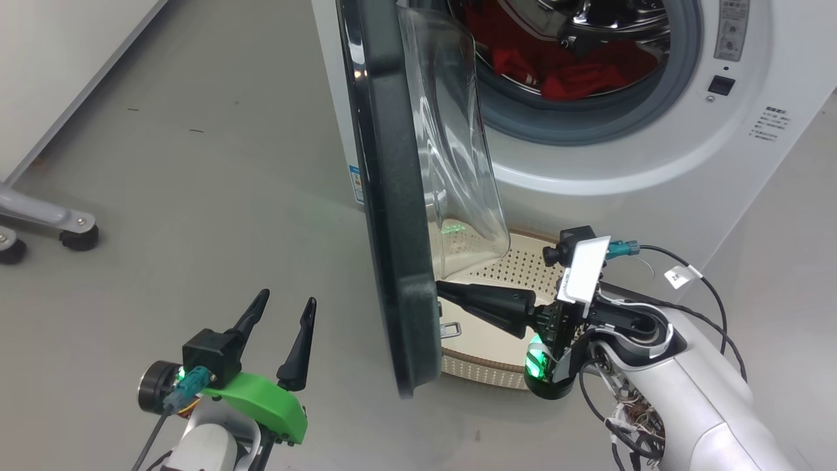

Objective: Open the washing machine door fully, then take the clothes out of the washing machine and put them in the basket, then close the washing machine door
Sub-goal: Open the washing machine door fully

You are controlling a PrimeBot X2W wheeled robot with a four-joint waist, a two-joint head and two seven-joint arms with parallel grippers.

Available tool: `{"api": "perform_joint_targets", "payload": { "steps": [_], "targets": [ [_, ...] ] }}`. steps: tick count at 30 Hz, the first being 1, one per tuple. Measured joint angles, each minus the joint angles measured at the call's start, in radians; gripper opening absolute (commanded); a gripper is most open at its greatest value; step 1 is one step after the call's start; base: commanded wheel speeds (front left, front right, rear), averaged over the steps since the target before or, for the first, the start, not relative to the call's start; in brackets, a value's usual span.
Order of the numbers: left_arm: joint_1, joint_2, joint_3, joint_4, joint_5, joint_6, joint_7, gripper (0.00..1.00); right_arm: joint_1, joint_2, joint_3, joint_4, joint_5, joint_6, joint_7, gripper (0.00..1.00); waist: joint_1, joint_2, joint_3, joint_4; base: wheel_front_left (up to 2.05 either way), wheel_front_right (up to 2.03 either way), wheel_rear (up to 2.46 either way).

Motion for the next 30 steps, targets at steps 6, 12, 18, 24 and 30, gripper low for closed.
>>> {"api": "perform_joint_targets", "payload": {
  "steps": [6, 12, 18, 24, 30],
  "targets": [
    [0.003, 0.0, 0.008, -0.001, -0.007, 0.011, 0.0, 1.0, 0.0, 0.002, 0.062, -0.021, 0.028, 0.0, -0.025, 0.0, 0.0, 0.0, 0.0, 0.013, 0.0, 0.0, 0.0],
    [0.003, -0.001, 0.008, -0.003, -0.007, 0.012, 0.0, 1.0, 0.0, 0.0, 0.09, -0.03, 0.045, 0.0, -0.053, 0.0, 0.0, 0.0, 0.002, 0.014, 0.0, 0.0, 0.0],
    [0.003, -0.002, 0.008, -0.005, -0.01, 0.012, 0.0, 1.0, 0.0, 0.001, 0.101, -0.03, 0.052, 0.0, -0.085, 0.0, 0.0, 0.0, 0.004, 0.011, 0.0, 0.0, 0.0],
    [0.004, -0.002, 0.009, -0.006, -0.01, 0.013, 0.0, 1.0, 0.011, 0.004, 0.067, -0.043, 0.083, 0.0, -0.134, 0.0, 0.0, 0.0, 0.005, 0.005, 0.0, 0.0, 0.0],
    [0.005, -0.003, 0.021, -0.009, -0.013, 0.021, 0.0, 1.0, 0.063, 0.004, 0.01, -0.057, 0.09, 0.0, -0.2, 0.0, 0.0, 0.0, 0.008, -0.008, 0.0, 0.0, 0.0]
  ]
}}
